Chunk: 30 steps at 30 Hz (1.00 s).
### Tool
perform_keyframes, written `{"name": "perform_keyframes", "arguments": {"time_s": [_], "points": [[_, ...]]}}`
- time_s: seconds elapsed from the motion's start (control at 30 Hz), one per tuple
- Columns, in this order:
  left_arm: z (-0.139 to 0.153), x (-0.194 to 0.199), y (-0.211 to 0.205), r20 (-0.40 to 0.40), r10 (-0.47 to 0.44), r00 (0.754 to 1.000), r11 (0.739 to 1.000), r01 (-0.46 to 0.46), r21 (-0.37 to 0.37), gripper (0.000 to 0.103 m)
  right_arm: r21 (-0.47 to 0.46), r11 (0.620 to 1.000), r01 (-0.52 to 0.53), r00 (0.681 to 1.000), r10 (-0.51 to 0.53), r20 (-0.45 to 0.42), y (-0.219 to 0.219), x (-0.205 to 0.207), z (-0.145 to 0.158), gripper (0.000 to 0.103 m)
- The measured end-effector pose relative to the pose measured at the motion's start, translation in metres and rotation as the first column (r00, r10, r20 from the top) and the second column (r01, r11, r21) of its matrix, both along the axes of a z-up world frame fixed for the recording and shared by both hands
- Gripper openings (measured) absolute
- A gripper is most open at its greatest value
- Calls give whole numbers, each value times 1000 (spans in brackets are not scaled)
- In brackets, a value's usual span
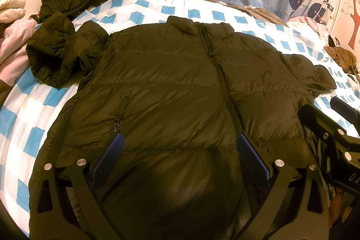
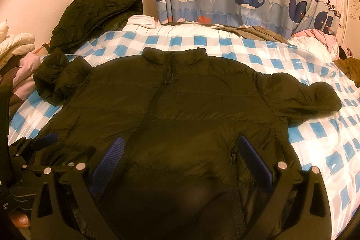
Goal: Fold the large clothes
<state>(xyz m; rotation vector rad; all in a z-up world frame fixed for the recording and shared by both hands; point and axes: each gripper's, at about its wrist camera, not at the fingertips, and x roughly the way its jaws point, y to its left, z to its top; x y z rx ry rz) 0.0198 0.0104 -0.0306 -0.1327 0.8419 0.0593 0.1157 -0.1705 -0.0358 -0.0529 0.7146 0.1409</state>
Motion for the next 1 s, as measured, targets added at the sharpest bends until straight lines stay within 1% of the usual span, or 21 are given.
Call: {"name": "perform_keyframes", "arguments": {"time_s": [0.63,0.77,0.87,0.9,0.93,1.0], "points": [[0,0,0,-1,0,1000,1000,0,2,96,0,1000,0,1000,0,0,0,0,0,98],[1,0,-1,3,-5,1000,1000,5,0,96,20,1000,-14,1000,14,6,-4,0,5,98],[1,0,-2,12,-20,1000,1000,20,8,96,131,991,7,1000,-7,1,-38,7,21,98],[1,-1,-1,17,-20,1000,1000,20,6,96,177,984,24,1000,-26,6,-59,11,28,98],[0,0,0,18,-19,1000,1000,19,3,96,203,978,36,999,-38,7,-80,15,33,98],[-3,1,2,10,-11,1000,1000,11,-1,96,245,964,108,994,-106,-24,-148,30,40,98]]}}
